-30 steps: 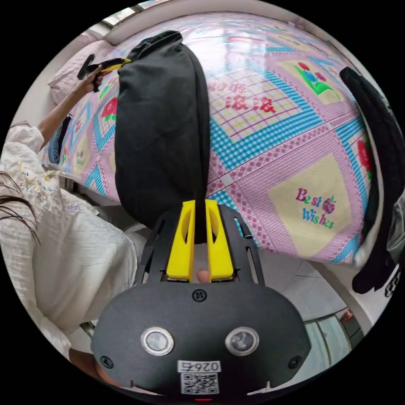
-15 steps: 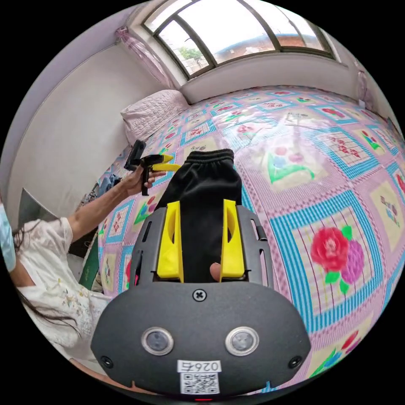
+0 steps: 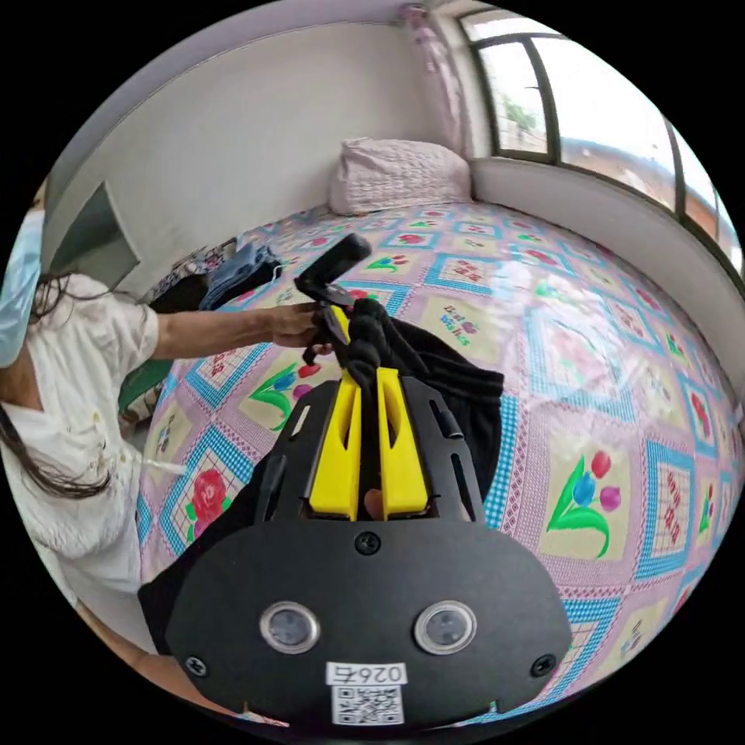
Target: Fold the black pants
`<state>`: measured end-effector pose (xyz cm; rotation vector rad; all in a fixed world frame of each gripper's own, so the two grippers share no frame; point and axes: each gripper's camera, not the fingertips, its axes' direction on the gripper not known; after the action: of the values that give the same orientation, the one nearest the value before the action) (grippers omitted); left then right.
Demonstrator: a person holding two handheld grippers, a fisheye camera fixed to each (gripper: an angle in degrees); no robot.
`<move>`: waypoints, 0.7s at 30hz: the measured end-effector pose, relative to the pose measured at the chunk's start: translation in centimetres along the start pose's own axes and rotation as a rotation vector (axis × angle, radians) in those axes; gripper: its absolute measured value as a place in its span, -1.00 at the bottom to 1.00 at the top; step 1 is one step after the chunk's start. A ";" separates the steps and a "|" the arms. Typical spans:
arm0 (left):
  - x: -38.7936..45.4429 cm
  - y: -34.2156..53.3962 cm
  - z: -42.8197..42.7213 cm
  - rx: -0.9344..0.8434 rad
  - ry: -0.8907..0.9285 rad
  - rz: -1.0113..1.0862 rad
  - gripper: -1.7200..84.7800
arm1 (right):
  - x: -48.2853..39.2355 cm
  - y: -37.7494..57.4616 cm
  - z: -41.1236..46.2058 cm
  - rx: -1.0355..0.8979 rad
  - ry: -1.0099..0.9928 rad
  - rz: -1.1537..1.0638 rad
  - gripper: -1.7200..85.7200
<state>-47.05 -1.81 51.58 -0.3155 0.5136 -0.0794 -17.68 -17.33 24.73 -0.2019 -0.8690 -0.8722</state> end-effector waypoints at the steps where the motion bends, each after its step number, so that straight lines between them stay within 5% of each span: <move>1: 0.1 -0.3 0.1 -0.024 0.020 0.013 -0.48 | -0.5 -0.5 -0.1 -0.006 0.002 -0.028 -0.98; 4: -1.6 0.2 -2.8 0.124 0.188 -0.069 -0.78 | -1.5 -2.9 -0.2 -0.049 0.062 -0.133 -0.98; 6: -3.1 1.1 -3.6 0.160 0.166 -0.151 -0.79 | 1.4 -3.5 0.4 -0.020 0.103 -0.117 -0.98; 11: -6.0 3.3 -2.6 0.085 0.122 -0.341 -0.72 | 12.5 1.1 8.3 -0.352 0.095 0.276 -0.90; 16: -5.3 4.4 -4.3 0.113 0.154 -0.333 -0.54 | 12.0 4.8 5.5 -0.242 0.154 0.364 -0.70; 21: -3.2 3.6 -4.3 0.089 0.091 -0.296 -0.50 | 13.4 10.1 4.7 -0.224 -0.083 0.520 -0.62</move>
<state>-52.00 0.86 48.42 -0.2998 0.5492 -0.4047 -8.42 -16.32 39.50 -0.6333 -0.7447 -0.4721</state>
